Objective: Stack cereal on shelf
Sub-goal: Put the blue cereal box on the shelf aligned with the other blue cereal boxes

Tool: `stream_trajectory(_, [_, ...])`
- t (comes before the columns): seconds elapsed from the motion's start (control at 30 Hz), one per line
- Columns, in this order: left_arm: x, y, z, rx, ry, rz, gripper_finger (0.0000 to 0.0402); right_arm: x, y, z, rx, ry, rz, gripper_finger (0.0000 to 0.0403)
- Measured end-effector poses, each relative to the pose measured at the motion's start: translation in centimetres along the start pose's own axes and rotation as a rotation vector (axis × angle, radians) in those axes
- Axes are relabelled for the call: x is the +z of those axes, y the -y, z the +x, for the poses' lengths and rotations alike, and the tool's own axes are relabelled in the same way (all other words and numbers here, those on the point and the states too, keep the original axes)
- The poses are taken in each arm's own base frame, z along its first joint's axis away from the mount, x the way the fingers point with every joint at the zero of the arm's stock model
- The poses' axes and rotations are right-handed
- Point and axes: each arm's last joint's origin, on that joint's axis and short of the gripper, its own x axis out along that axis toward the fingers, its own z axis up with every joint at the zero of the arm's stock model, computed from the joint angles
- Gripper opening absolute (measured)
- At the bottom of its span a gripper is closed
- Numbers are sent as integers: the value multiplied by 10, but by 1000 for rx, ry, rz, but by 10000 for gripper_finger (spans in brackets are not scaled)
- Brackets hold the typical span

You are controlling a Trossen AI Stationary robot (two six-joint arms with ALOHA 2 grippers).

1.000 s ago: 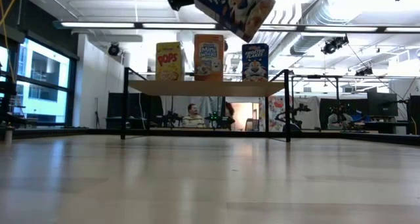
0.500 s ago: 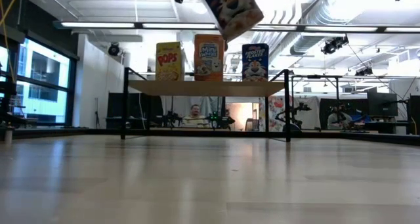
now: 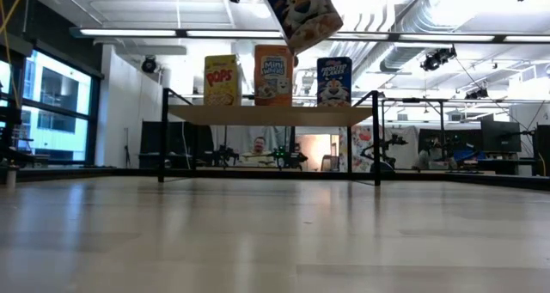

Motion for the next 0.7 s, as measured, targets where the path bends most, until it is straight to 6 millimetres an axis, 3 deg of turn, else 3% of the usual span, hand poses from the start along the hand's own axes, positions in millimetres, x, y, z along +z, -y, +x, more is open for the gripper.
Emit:
stream_trajectory(0.23, [0, 0, 0, -1, 1, 0, 197, -1, -1, 9, -14, -32, -13, 232])
stream_trajectory(0.53, [0, 0, 0, -2, 1, 1, 197, -1, -1, 9, -18, -32, -13, 150])
stream_trajectory(0.7, [0, 0, 0, -2, 1, 0, 197, -1, -1, 9, -15, -32, -14, 136])
